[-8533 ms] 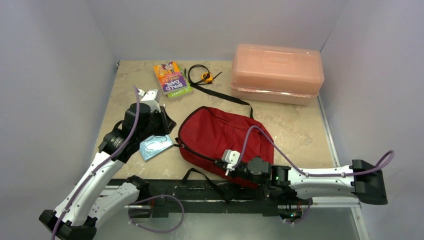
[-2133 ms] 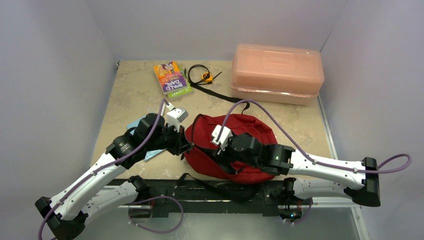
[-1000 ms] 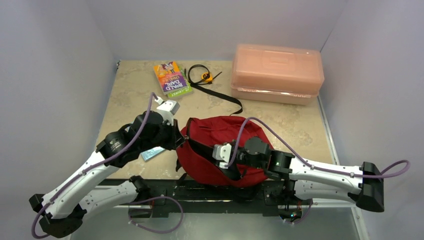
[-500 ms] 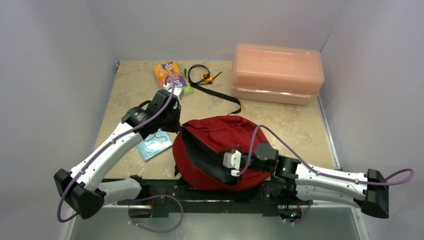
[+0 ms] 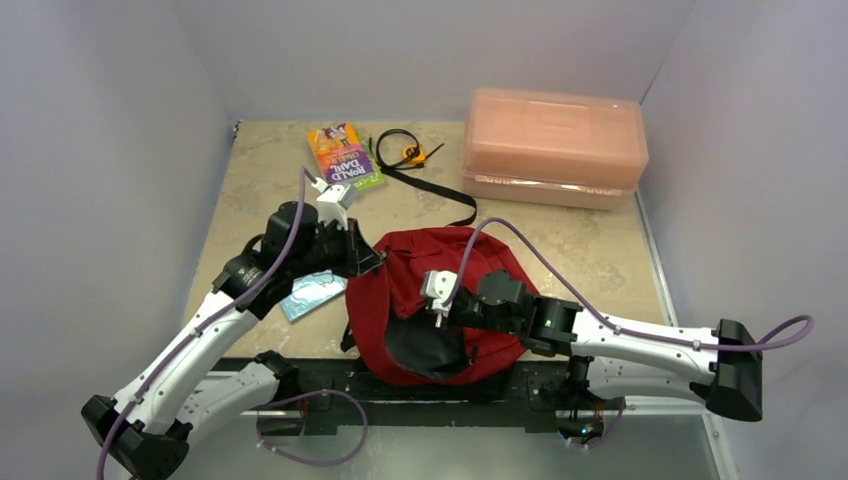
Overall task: Pack the student bag
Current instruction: Unzip the student bag at the center of the board.
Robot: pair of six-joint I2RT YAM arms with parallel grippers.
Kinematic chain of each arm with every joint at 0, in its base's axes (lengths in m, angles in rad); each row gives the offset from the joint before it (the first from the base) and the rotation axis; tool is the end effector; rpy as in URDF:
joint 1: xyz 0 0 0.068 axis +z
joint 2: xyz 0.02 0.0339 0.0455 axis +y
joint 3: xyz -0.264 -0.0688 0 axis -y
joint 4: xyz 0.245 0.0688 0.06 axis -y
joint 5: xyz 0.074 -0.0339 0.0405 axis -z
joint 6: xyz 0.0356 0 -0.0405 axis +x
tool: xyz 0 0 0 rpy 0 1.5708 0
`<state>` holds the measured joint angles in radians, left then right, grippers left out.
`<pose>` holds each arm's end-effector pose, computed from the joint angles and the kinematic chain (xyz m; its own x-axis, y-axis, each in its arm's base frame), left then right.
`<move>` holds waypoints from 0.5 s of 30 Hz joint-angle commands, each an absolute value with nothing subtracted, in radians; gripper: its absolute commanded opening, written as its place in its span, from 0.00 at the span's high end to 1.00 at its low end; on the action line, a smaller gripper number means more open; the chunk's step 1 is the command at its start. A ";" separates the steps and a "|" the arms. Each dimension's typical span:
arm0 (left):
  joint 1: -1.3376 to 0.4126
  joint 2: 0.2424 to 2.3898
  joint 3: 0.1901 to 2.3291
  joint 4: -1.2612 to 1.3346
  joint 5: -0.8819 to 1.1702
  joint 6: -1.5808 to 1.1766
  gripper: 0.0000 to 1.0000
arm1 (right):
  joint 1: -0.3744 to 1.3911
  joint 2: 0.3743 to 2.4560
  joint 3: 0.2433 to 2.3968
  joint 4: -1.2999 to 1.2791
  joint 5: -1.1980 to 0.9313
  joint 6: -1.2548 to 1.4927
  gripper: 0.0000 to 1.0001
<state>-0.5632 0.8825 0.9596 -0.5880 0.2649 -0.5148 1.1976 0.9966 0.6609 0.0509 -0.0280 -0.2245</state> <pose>0.1527 -0.1074 0.3431 -0.7086 -0.1145 -0.6962 0.4130 0.7327 -0.5409 0.0840 0.2172 0.2803 0.1095 -0.3306 -0.9374 -0.9398 0.2727 -0.2060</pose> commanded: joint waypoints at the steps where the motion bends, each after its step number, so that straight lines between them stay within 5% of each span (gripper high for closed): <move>1: -0.561 0.883 0.923 -0.470 0.365 -0.590 1.00 | 1.202 1.008 0.667 0.063 -0.078 -0.136 1.00; 5: -0.560 0.894 0.926 -0.492 0.355 -0.593 1.00 | 1.209 1.043 0.679 0.027 -0.081 0.036 1.00; 6: -0.561 0.895 0.928 -0.496 0.351 -0.593 1.00 | 1.215 1.048 0.680 0.018 -0.081 0.069 0.37; 7: -0.561 0.891 0.927 -0.499 0.348 -0.591 1.00 | 1.217 1.052 0.677 0.010 -0.086 0.092 0.06; 15: -0.560 0.855 0.956 -0.562 0.295 -0.555 1.00 | 1.220 1.049 0.747 -0.147 -0.043 0.135 0.01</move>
<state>-0.5632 0.8925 0.9176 -0.5816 0.3031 -0.5629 1.2171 1.0611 0.6655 -0.0719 -0.0696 0.0795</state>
